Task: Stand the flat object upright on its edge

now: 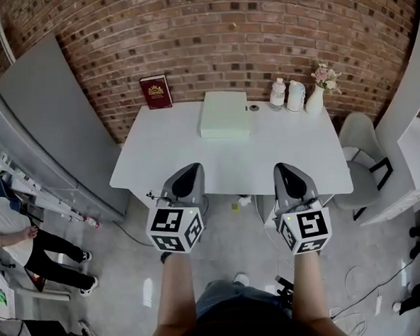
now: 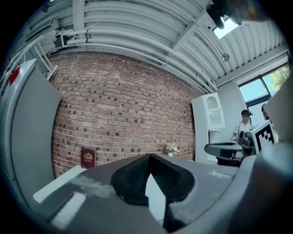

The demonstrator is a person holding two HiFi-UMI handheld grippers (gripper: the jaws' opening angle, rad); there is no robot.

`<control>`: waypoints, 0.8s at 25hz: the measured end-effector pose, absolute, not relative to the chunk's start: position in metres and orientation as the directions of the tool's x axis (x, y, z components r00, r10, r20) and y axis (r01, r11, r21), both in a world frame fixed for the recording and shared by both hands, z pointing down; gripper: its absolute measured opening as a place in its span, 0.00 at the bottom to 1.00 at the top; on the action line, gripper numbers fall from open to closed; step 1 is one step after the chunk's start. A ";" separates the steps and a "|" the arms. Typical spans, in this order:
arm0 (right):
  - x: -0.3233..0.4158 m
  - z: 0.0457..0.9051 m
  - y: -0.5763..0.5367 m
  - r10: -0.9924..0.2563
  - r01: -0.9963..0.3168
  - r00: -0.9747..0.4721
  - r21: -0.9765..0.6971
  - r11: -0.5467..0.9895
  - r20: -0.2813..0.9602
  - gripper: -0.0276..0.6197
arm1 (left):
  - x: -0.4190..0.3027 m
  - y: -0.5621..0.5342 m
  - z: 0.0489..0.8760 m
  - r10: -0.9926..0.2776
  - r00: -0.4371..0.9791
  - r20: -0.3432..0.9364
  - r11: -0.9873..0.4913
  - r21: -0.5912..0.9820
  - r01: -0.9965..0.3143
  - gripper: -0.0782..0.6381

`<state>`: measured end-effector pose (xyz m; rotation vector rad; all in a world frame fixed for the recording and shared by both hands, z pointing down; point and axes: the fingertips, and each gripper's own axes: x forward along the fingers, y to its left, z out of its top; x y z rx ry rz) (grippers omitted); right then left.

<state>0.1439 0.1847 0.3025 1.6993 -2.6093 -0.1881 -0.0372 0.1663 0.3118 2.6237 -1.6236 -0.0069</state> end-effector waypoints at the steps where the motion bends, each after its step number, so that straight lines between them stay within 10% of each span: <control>1: 0.145 0.306 0.177 -0.912 -0.910 -0.407 0.106 0.401 -0.043 0.05 | -0.035 0.160 0.317 -0.893 0.448 0.035 -0.446 0.054 -0.893 0.11; 20: 0.123 0.342 0.017 -0.905 -0.900 -0.426 0.096 0.426 0.020 0.05 | -0.066 -0.003 0.346 -0.906 0.416 0.077 -0.415 0.031 -0.909 0.11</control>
